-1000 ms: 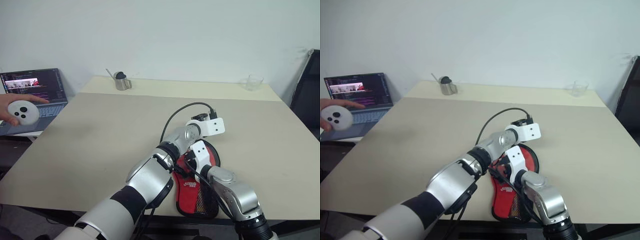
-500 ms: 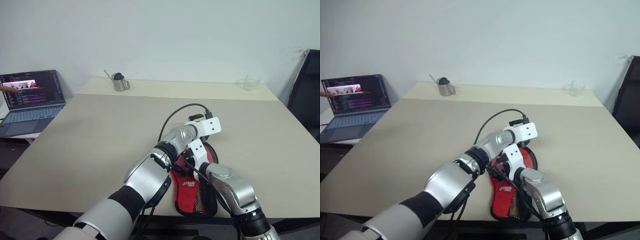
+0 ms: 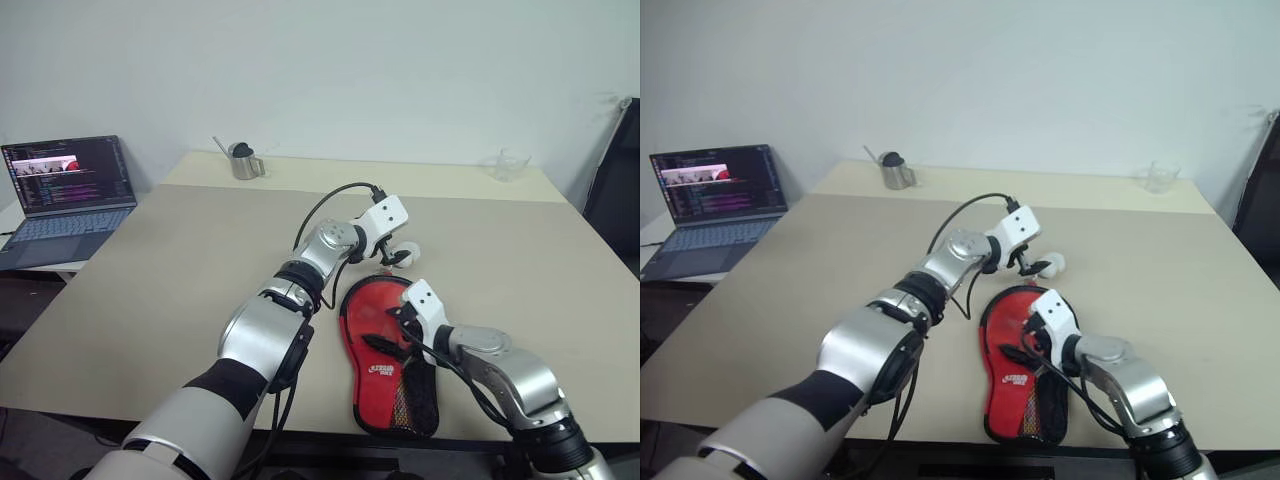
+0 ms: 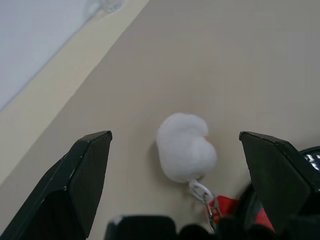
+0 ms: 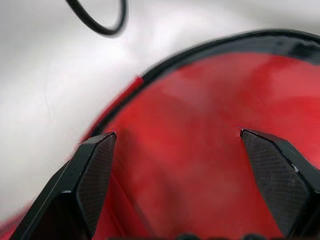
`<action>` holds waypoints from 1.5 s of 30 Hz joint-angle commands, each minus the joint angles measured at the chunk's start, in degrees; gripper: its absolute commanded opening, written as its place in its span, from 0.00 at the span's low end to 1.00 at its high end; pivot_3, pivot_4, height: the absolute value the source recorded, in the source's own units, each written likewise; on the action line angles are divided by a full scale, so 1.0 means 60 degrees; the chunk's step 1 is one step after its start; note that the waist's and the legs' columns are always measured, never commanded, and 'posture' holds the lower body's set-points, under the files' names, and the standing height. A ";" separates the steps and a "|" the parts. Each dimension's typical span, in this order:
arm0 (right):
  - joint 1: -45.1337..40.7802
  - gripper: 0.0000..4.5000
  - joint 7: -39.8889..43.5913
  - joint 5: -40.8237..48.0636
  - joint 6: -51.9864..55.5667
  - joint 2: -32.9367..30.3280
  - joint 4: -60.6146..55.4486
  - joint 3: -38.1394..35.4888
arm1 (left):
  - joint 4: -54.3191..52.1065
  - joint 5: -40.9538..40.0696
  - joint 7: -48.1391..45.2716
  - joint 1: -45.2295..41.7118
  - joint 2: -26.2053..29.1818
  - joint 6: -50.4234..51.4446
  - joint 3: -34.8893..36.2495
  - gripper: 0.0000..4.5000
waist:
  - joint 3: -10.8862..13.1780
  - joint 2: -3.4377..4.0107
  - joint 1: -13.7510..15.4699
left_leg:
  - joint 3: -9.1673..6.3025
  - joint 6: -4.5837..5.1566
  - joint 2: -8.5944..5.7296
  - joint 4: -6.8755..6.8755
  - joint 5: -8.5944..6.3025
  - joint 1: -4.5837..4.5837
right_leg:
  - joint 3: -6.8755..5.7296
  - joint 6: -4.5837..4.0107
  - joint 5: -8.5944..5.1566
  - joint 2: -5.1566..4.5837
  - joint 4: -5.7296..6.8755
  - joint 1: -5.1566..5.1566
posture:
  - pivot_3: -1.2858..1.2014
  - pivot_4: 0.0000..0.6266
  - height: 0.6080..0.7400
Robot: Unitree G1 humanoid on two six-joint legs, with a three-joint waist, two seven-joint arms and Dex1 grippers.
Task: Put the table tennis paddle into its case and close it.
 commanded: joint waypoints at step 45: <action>-0.7886 0.97 -0.3859 -0.0691 -0.4149 0.1867 1.2618 -0.3632 | -0.7951 -0.2720 -0.0066 0.6388 0.0274 0.5414 -0.0895 0.99 | 0.0050 0.0087 -0.0282 | 0.0017 0.0014 0.0011 0.0020 0.0016 0.0025 | 0.0057 -0.0012 0.0038 0.0010 0.0039 0.0012 | 0.52 0.24 1.00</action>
